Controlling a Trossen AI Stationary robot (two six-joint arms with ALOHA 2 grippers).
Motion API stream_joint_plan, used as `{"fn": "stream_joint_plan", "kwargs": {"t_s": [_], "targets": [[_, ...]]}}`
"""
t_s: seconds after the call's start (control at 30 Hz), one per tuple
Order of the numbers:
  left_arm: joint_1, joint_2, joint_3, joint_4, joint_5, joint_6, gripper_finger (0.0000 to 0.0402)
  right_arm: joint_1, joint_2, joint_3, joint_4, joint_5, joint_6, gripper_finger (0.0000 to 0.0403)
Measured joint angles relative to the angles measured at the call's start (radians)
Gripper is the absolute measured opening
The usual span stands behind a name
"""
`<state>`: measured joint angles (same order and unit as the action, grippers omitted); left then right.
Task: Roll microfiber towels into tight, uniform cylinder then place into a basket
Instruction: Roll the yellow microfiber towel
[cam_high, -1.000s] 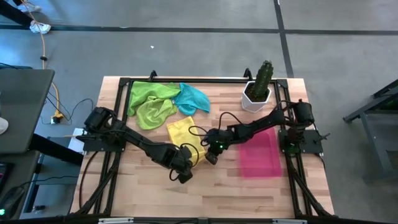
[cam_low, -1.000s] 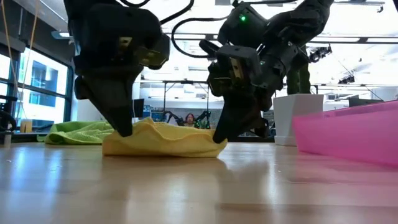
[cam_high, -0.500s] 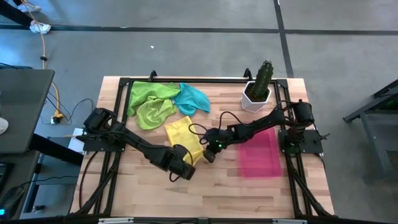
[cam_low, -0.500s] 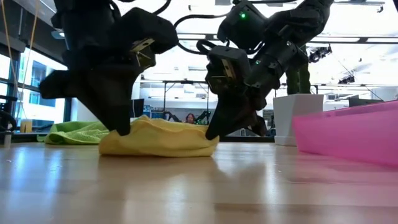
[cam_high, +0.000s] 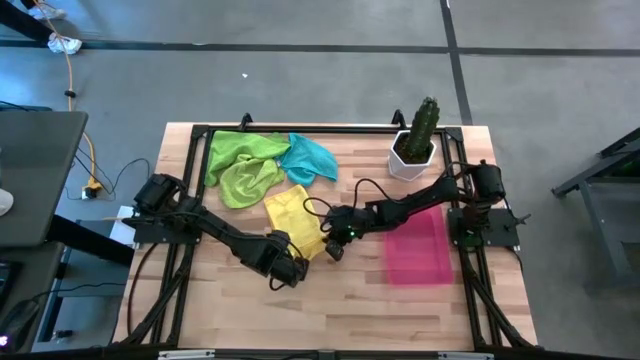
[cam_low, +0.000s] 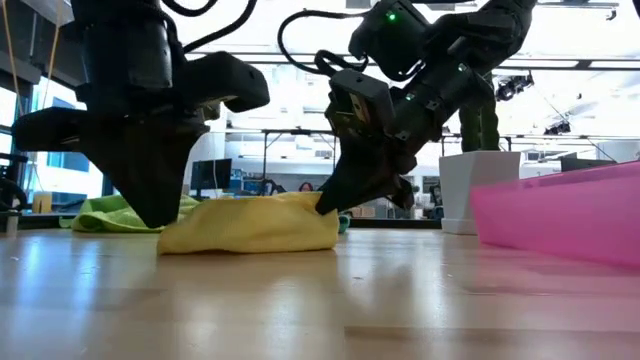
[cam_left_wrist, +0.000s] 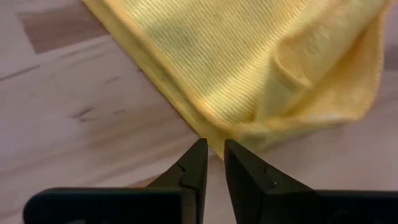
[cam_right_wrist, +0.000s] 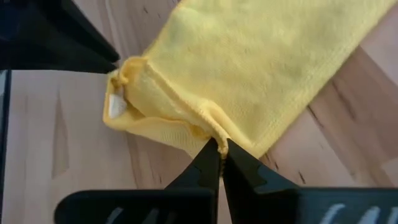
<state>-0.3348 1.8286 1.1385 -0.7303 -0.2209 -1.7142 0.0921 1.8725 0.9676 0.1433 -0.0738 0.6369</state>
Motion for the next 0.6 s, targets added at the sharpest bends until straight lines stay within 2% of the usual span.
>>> {"fn": "stream_joint_plan", "kwargs": {"t_s": [0.2, 0.33, 0.6], "targets": [[0.0, 0.016, -0.001, -0.025, -0.004, 0.009, 0.0046, 0.0, 0.0, 0.0, 0.001, 0.002, -0.02, 0.0001], [-0.003, 0.01, -0.001, -0.025, -0.023, 0.095, 0.0046, 0.0, 0.0, 0.0, -0.004, 0.001, -0.018, 0.0001], [-0.009, -0.066, 0.0, -0.025, -0.105, 0.198, 0.0046, 0.0, 0.049, 0.0, 0.034, -0.134, 0.09, 0.0001]]}}
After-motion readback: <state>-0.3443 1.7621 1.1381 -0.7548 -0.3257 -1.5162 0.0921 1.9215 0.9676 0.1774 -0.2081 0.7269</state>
